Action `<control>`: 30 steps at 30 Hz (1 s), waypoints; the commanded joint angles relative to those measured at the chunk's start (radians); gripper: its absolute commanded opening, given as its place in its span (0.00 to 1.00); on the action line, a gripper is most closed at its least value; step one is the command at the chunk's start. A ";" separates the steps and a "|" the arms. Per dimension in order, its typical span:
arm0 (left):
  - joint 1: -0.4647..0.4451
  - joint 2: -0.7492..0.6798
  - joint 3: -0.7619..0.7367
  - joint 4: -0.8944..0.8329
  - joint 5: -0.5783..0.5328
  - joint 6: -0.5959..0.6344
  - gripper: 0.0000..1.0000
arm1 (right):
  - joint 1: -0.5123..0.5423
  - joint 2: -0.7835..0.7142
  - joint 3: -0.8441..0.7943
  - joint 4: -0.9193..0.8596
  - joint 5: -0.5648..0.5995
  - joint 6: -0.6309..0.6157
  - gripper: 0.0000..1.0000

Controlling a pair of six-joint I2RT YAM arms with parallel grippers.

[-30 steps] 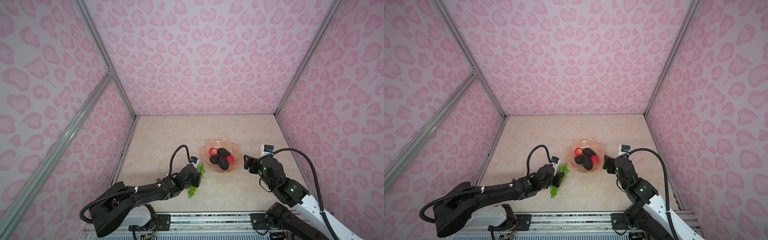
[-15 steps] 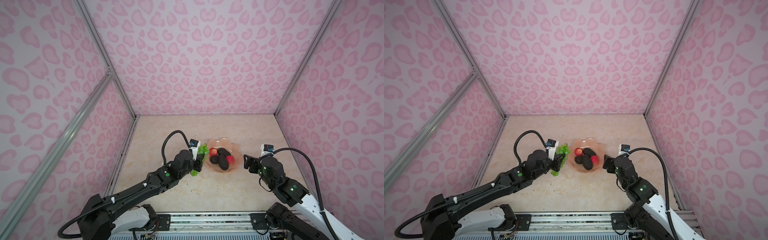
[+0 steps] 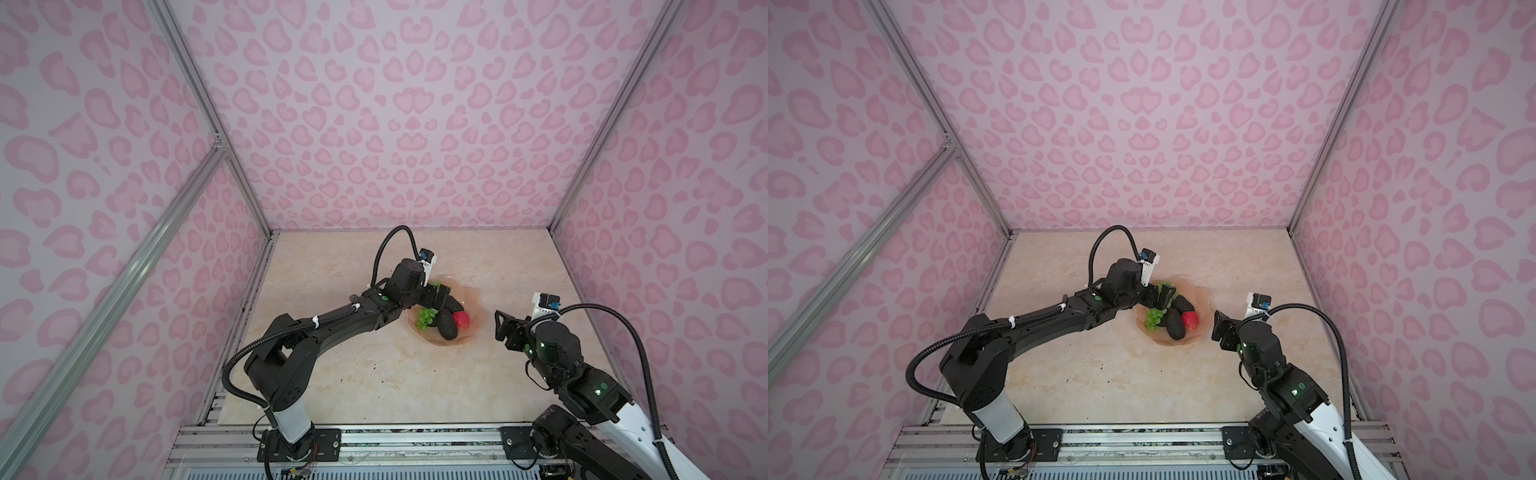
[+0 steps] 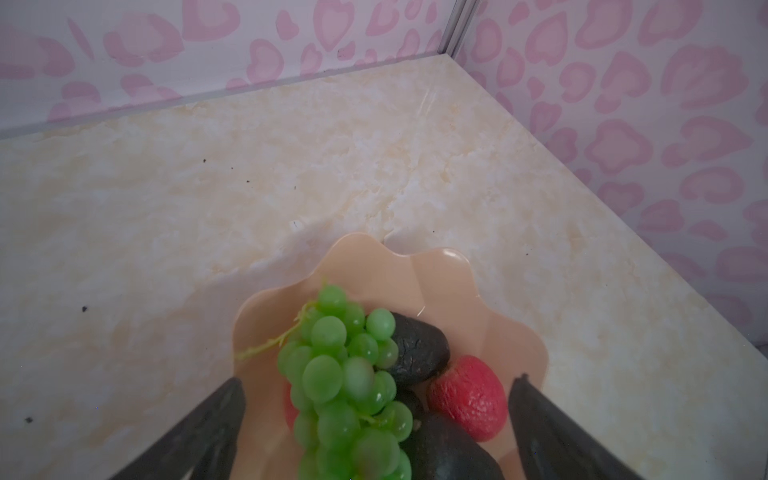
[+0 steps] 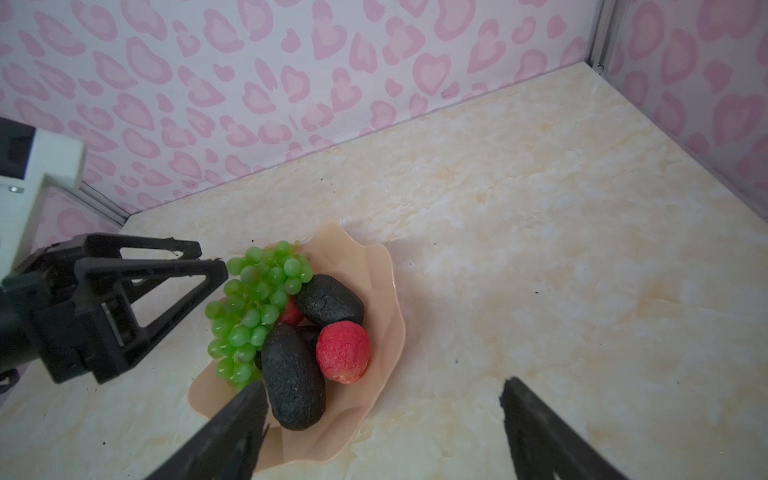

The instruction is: Place and organize the fake fruits in the fruit bowl

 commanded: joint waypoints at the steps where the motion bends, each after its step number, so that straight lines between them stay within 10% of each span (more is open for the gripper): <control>1: 0.000 -0.004 0.015 0.066 0.046 0.011 0.98 | -0.008 0.003 -0.006 0.005 0.011 -0.010 0.89; 9: 0.029 -0.445 -0.342 0.258 -0.254 0.140 0.98 | -0.041 0.072 0.001 0.097 0.052 -0.177 0.99; 19: 0.409 -1.037 -0.905 0.354 -0.445 0.261 0.97 | -0.329 0.323 -0.197 0.702 0.125 -0.398 0.99; 25: 0.758 -0.948 -1.075 0.585 -0.218 0.124 0.97 | -0.420 0.591 -0.274 1.099 0.090 -0.514 0.99; 30: 0.778 -0.647 -1.086 0.832 -0.230 0.149 0.98 | -0.427 0.799 -0.289 1.332 0.025 -0.588 0.99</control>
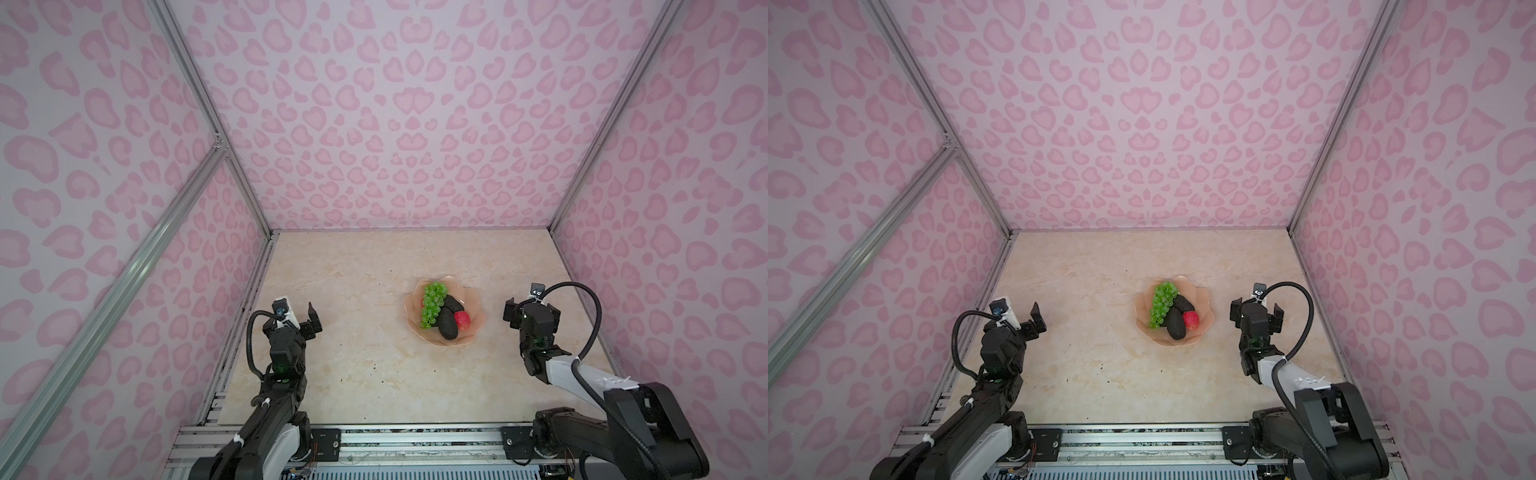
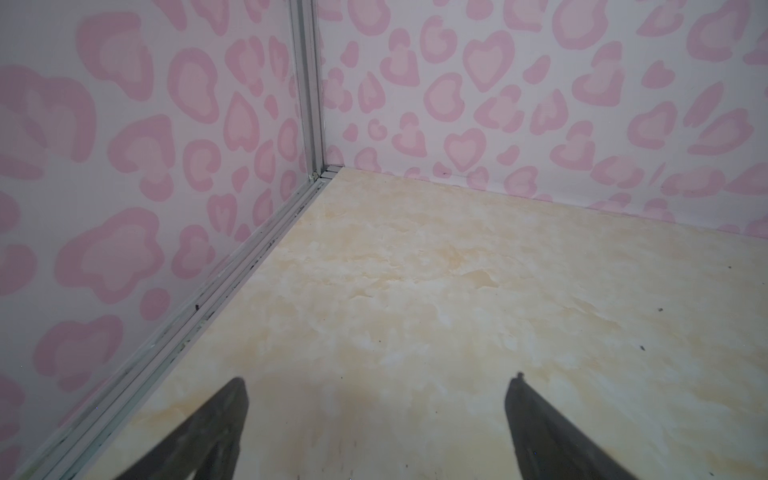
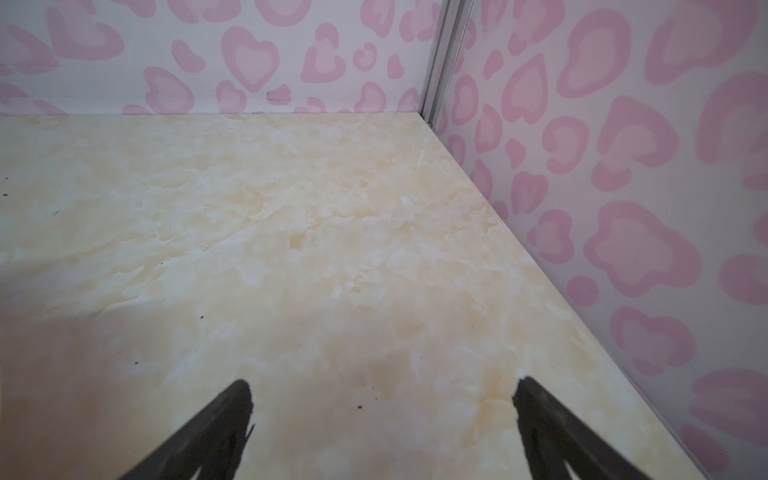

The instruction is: Place and organize the fake fruits in the fruit bowl

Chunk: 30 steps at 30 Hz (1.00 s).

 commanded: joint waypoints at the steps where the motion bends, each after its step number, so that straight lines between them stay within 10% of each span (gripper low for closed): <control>1: 0.007 0.166 0.010 0.255 0.033 -0.011 0.98 | 0.001 0.079 -0.015 0.267 -0.063 -0.087 0.99; 8: 0.033 0.478 0.134 0.372 0.098 0.008 0.98 | -0.010 0.203 -0.062 0.475 -0.128 -0.124 0.99; 30: 0.002 0.478 0.183 0.287 0.065 0.035 0.98 | -0.029 0.253 -0.063 0.520 -0.113 -0.094 1.00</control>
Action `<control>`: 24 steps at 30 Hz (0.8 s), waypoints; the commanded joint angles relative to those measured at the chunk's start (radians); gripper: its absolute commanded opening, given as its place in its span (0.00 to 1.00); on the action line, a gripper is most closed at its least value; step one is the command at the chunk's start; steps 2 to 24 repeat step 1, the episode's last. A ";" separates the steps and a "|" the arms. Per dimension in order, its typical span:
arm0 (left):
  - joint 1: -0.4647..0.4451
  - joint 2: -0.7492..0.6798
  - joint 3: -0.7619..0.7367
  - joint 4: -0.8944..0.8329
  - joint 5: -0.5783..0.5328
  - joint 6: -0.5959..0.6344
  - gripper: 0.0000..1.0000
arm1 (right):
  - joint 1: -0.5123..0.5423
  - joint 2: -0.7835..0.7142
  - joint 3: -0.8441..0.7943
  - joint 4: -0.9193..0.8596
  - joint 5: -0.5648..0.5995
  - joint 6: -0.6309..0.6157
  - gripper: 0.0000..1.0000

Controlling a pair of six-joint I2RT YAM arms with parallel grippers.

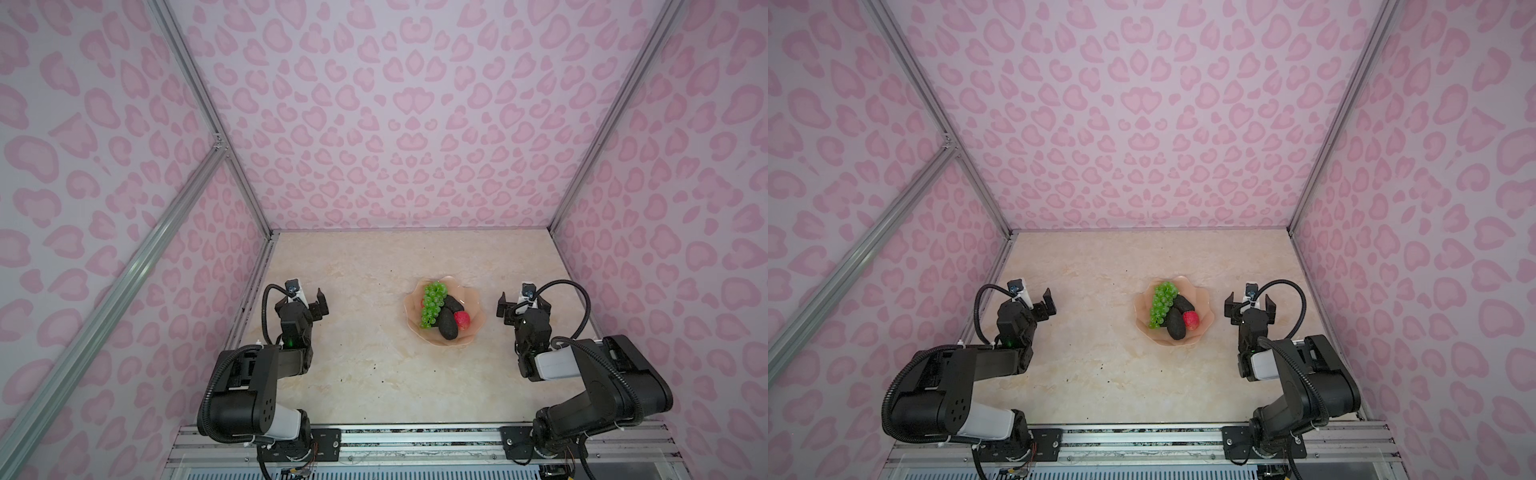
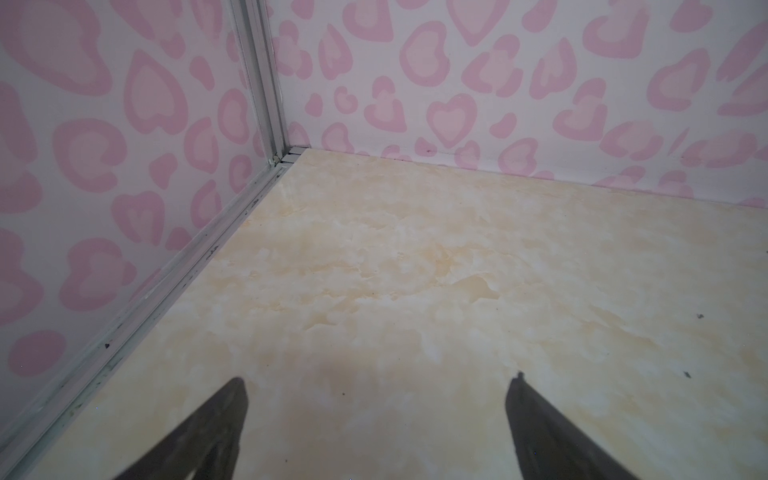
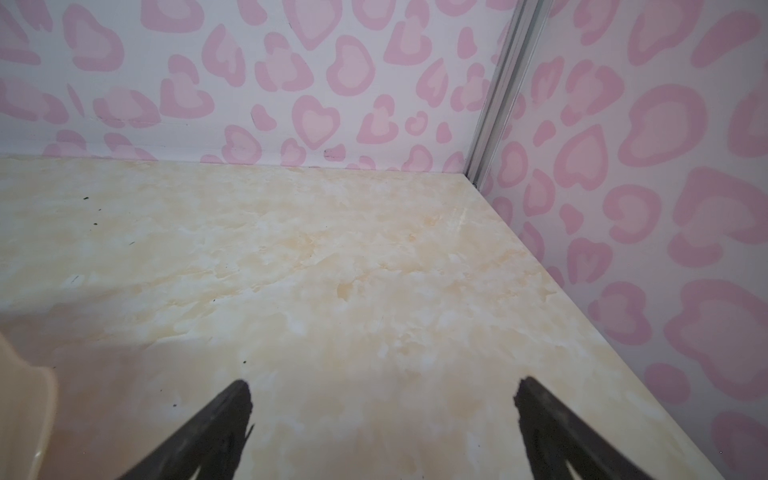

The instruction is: Place and organize the fake fruits in the fruit bowl

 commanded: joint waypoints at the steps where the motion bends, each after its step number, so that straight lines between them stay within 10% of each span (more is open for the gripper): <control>1: 0.002 -0.024 -0.014 0.033 0.052 0.027 0.98 | 0.000 -0.004 -0.005 0.009 0.057 0.019 1.00; 24: 0.002 -0.024 -0.014 0.033 0.052 0.027 0.98 | 0.000 -0.004 -0.005 0.009 0.057 0.019 1.00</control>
